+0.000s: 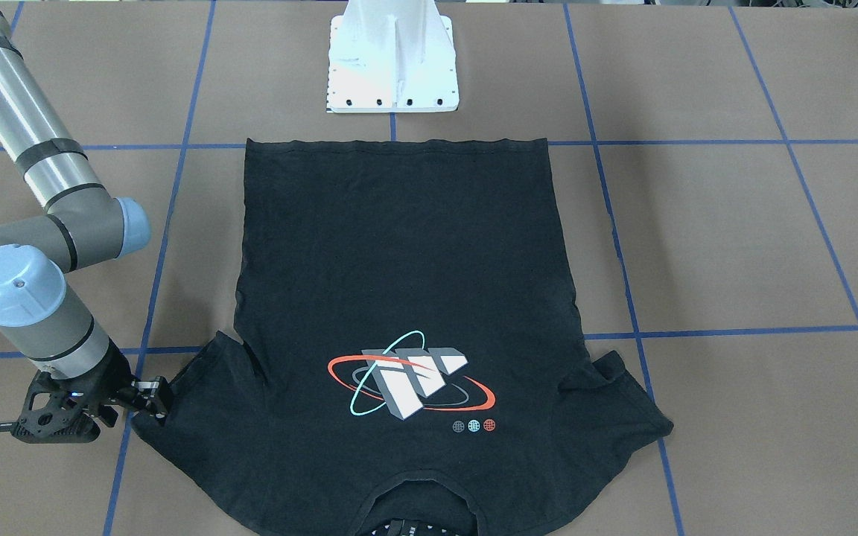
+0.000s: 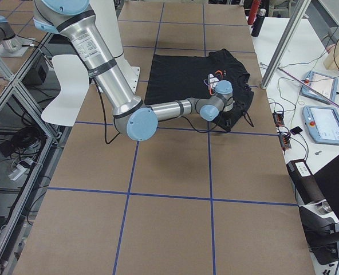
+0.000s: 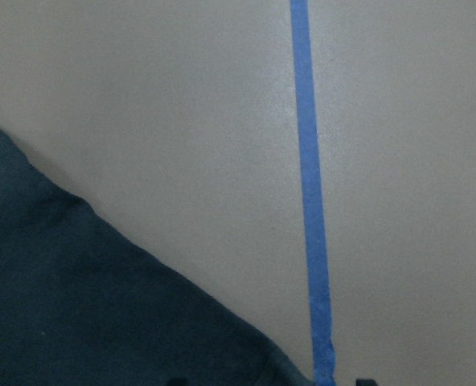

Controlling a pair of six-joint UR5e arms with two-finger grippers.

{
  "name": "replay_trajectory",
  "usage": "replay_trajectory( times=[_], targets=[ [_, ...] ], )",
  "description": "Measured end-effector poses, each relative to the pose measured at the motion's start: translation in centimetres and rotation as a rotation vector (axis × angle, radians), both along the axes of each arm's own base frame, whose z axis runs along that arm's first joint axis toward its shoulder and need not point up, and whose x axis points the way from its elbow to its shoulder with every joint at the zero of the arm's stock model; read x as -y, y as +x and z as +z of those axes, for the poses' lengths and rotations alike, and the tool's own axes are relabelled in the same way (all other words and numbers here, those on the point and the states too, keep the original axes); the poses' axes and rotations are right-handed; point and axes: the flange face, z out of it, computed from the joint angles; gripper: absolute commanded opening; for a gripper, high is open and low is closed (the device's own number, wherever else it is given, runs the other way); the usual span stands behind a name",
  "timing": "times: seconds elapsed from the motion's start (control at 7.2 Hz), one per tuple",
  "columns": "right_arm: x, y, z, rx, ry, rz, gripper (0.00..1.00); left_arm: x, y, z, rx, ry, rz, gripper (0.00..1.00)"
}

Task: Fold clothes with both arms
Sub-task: 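Move the right gripper toward the shirt's shoulder nearest it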

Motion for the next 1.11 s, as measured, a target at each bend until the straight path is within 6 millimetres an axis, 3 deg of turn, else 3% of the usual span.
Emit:
replay_trajectory(
  times=[0.14,0.28,0.42,0.83,1.11],
  targets=[
    [0.0,0.0,0.1,-0.001,-0.001,0.000,0.47,0.0,0.0,0.0,0.001,0.001,0.000,1.00],
    [-0.1,0.0,0.2,-0.002,-0.003,0.000,0.19,0.0,0.0,0.0,0.001,0.001,0.000,1.00],
    [-0.1,0.0,0.3,-0.003,-0.004,0.000,0.00,0.0,0.0,0.0,0.002,0.001,0.001,1.00],
    [-0.2,0.0,0.2,0.000,0.002,-0.005,0.00,0.0,0.0,0.1,0.006,0.001,-0.002,1.00],
    [-0.1,-0.1,-2.4,0.044,0.031,-0.002,0.00,0.0,0.0,0.0,0.006,0.003,-0.002,1.00]
  ],
)
